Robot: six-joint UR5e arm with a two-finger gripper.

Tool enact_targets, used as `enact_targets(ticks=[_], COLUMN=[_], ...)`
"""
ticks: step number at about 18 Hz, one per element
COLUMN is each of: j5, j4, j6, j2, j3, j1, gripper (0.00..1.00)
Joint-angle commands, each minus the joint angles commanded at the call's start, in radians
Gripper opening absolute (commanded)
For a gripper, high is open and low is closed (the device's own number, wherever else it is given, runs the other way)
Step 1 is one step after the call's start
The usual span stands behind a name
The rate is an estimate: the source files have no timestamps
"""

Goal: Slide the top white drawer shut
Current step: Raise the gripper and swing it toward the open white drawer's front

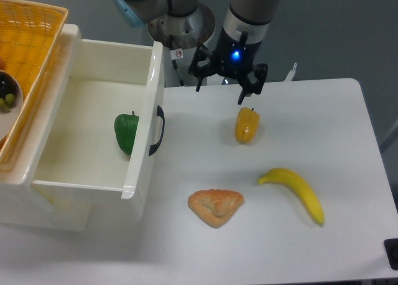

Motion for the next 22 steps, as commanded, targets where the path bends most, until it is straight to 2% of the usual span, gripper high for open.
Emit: enact_targets(ticks=[7,10,12,15,20,22], j5=[0.032,0.051,0.101,0.169,0.187,0.231], j4=[0.002,0.050,0.061,0.107,0.118,0.120], j6=[0.003,-0.003,-0.003,-0.002,-0.005,-0.006], j2=[-0.035,-0.066,-0.092,-0.123,-0.140,-0.152], j3=[-0.005,-0.005,-0.006,-0.015,-0.031,-0.031], j1=[0.018,0.028,0.028,0.020,0.003,-0.017], gripper=[1.00,1.00,1.00,1.00,1.00,1.00])
